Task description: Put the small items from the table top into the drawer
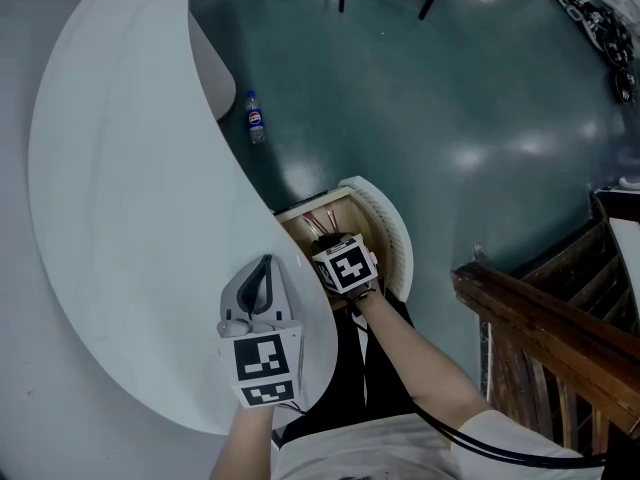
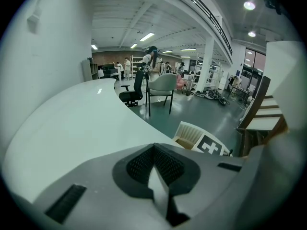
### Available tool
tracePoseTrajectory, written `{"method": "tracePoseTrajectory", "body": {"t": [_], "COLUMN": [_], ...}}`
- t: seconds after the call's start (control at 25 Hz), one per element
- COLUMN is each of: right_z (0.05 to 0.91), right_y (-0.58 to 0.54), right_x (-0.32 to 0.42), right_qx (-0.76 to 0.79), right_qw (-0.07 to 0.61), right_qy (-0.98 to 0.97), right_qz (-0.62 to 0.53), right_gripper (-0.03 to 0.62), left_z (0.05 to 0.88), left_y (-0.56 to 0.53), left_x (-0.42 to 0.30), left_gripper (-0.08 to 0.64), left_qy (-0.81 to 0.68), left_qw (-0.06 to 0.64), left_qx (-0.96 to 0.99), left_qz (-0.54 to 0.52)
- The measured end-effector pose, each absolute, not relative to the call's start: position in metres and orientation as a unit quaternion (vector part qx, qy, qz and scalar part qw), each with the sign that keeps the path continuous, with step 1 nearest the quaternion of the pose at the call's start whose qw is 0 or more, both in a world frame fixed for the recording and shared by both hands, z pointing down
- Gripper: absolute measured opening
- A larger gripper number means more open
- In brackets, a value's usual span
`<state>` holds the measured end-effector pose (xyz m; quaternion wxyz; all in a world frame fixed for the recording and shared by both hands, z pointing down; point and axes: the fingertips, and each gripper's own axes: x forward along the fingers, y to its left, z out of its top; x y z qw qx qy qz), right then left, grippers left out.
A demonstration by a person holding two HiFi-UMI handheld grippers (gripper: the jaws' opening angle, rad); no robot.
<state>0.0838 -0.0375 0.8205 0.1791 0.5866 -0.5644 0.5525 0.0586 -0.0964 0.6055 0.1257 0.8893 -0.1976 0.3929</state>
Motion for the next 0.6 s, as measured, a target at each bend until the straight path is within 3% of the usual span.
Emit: {"method": "tracePoseTrajectory", "body": {"t": [0.6], "right_z": [0.770], "right_y": [-0.027], "right_x": [0.099], "right_qx": [0.576], "right_qw": [0.191], "right_qy": [-0.588], "right_qz": [0.535], "right_gripper": [0.057], "left_z": [0.590], "left_y": [-0.085], "left_x": [0.025], "left_gripper": [0.035], "left_qy": [-0.261], "left_qw": [0.148], "left_qx": [0.873], "left_qz": [0.385]}}
